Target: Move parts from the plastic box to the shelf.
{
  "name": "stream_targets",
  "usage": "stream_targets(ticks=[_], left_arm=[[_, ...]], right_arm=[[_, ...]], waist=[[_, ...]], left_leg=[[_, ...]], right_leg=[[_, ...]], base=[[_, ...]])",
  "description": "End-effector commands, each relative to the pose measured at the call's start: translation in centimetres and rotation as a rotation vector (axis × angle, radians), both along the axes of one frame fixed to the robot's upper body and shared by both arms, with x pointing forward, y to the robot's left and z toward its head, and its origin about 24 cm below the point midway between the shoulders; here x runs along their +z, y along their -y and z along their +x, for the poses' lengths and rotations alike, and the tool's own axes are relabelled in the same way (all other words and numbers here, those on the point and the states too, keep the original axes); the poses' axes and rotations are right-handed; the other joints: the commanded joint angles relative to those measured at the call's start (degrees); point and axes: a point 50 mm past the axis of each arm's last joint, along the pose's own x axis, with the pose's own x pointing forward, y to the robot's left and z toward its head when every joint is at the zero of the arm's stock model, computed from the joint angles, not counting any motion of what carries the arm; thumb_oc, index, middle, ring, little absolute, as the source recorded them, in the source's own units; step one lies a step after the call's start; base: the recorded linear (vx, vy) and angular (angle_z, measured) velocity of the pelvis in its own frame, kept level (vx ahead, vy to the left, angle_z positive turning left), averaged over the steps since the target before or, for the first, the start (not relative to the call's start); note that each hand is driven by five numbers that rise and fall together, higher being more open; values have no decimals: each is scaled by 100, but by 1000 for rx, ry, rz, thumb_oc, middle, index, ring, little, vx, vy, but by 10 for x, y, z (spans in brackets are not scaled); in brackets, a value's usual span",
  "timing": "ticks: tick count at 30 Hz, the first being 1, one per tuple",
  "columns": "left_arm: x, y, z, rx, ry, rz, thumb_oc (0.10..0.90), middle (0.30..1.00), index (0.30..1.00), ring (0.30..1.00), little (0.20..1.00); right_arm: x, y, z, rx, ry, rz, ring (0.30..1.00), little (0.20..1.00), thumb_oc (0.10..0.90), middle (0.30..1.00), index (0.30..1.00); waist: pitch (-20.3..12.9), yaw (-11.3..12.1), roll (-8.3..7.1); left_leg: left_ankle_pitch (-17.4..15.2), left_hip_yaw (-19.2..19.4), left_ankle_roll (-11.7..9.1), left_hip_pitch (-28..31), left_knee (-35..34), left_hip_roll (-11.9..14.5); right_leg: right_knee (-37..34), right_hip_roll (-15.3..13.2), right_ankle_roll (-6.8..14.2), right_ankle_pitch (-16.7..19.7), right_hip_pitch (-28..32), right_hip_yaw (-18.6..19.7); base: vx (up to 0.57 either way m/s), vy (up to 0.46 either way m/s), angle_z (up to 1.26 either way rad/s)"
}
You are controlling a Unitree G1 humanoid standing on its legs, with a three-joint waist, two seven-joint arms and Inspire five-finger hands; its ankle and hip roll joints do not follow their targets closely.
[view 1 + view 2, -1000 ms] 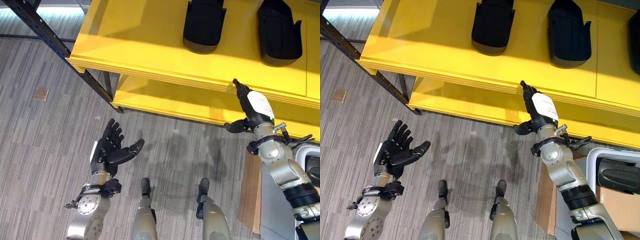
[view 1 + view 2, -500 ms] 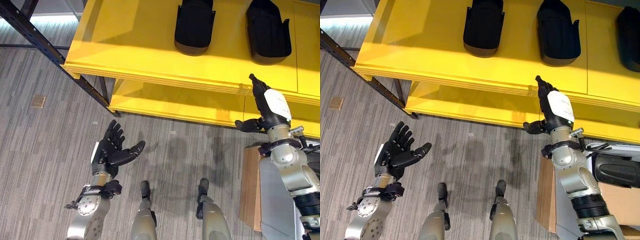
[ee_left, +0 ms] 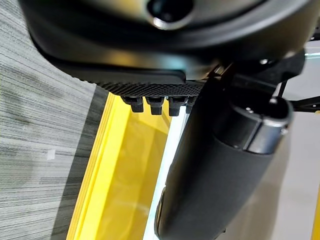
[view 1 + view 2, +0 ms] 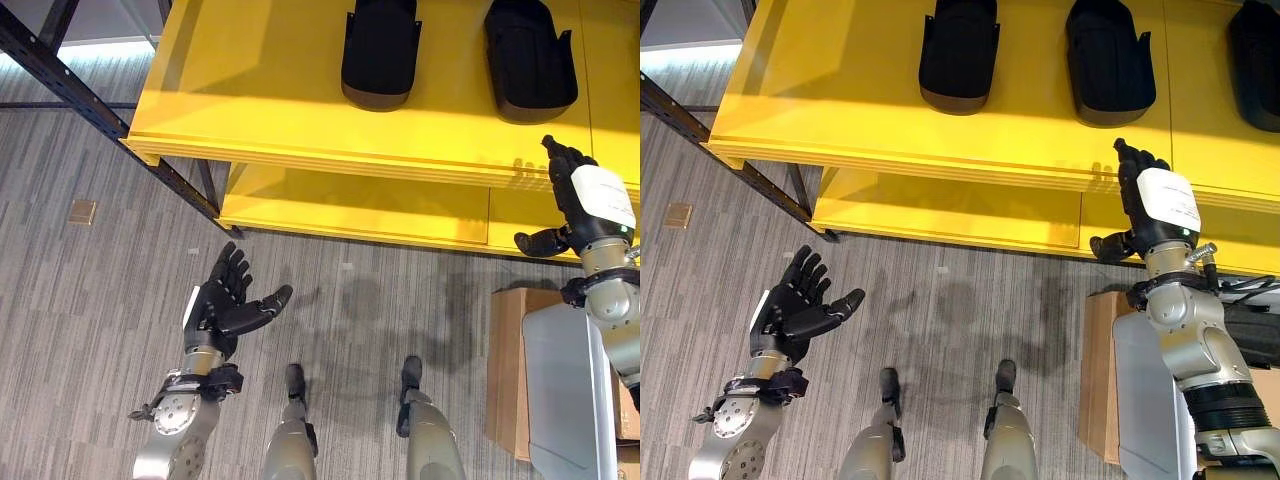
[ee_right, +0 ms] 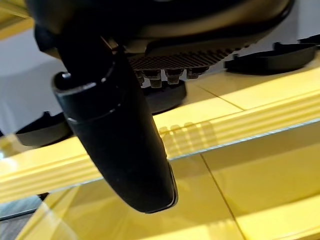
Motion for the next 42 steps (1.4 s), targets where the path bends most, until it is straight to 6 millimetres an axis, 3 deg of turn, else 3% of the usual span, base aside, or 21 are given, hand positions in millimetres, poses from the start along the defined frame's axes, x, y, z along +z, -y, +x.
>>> stream_targets(ticks=[1,8,20,26,42], left_arm=[[38,-1,-2,-14,211,41,900,1000,1000,1000,1000],[38,-1,-2,-14,218,26,900,1000,1000,1000,1000],[42,-1,0,-14,236,22,900,1000,1000,1000,1000],[43,1,1,-25,240,18,900,1000,1000,1000,1000],[47,2,3,-11,267,7,900,1000,1000,1000,1000]], right_arm=[[58,3,7,-8,207,-105,1000,1000,900,1000,1000],[73,14,16,-63,205,-131,1000,1000,900,1000,1000],[98,16,24,-94,229,-188,1000,1000,900,1000,1000],[117,10,28,-84,269,-214,1000,1000,900,1000,1000],[140,3,34,-89,323,-240,1000,1000,900,1000,1000]], waist=[[-501,94,-10],[-411,150,61],[-320,220,141],[-277,223,125],[-205,257,135]], left_leg=[[-540,229,-104,724,-63,293],[-484,215,-123,629,-63,302],[-419,149,-157,489,-63,334],[-333,122,-170,382,-63,362],[-341,97,-171,271,-63,373]], right_leg=[[292,45,239,35,-363,83],[383,54,219,17,-517,65],[615,53,185,-94,-751,-9],[711,97,137,-122,-893,-18],[959,128,108,-228,-1204,-5]], base=[[-30,-16,-5],[-5,-3,0],[-2,-14,2],[3,-34,2],[4,-5,1]])
